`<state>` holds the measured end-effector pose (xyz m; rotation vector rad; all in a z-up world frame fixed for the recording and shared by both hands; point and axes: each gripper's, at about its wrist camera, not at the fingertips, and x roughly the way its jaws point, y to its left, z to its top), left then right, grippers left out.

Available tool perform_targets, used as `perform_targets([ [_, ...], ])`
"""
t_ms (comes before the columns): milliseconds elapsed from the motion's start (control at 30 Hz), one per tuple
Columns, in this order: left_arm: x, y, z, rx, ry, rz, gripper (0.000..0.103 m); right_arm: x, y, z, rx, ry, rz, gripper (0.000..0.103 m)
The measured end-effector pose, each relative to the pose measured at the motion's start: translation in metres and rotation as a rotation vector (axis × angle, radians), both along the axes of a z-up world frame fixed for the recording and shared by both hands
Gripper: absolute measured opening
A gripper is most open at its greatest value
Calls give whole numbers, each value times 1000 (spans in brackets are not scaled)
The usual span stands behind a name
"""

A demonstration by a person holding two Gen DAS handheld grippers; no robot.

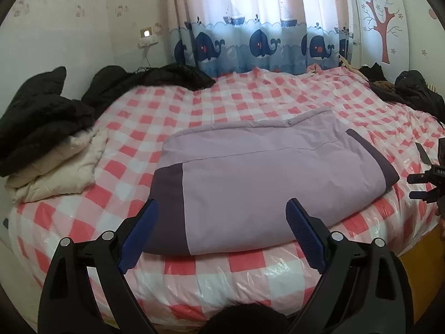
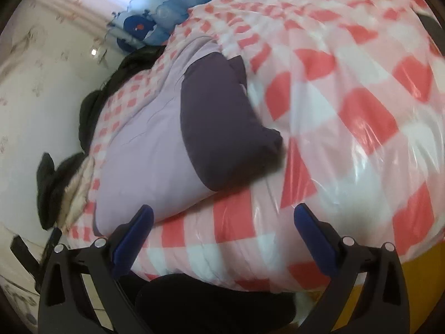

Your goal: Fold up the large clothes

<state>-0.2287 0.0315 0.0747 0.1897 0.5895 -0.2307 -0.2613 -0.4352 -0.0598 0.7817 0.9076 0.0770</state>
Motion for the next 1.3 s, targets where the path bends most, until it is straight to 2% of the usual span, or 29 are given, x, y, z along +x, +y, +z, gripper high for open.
perform_targets([
  [233,-16,-1,12,34,-48,5,89,3,1,-7,75,-13,-9,97],
  [400,-17,3,16,21,-53,8,89,4,8,-9,94,-16,-9,97],
  [633,-6,6,3,12,-10,13,89,11,11,-11,116,-14,-17,97],
  [700,6,14,-7,-67,82,-20,89,15,11,-12,124,-17,-18,97],
  [767,29,36,-25,-243,253,-48,89,19,11,-14,141,-18,-16,97],
  [833,48,61,-47,-408,386,-30,89,21,8,-16,182,-32,-17,97],
  [867,59,79,-63,-517,461,-7,89,22,7,-17,197,-36,-21,97],
  [933,71,105,-86,-643,539,39,89,22,5,-19,221,-38,-32,97],
  [1100,81,145,-128,-824,628,139,89,23,-5,-26,256,-26,-59,97],
  [1300,89,158,-153,-971,654,181,89,26,-14,-35,308,-26,-92,97],
])
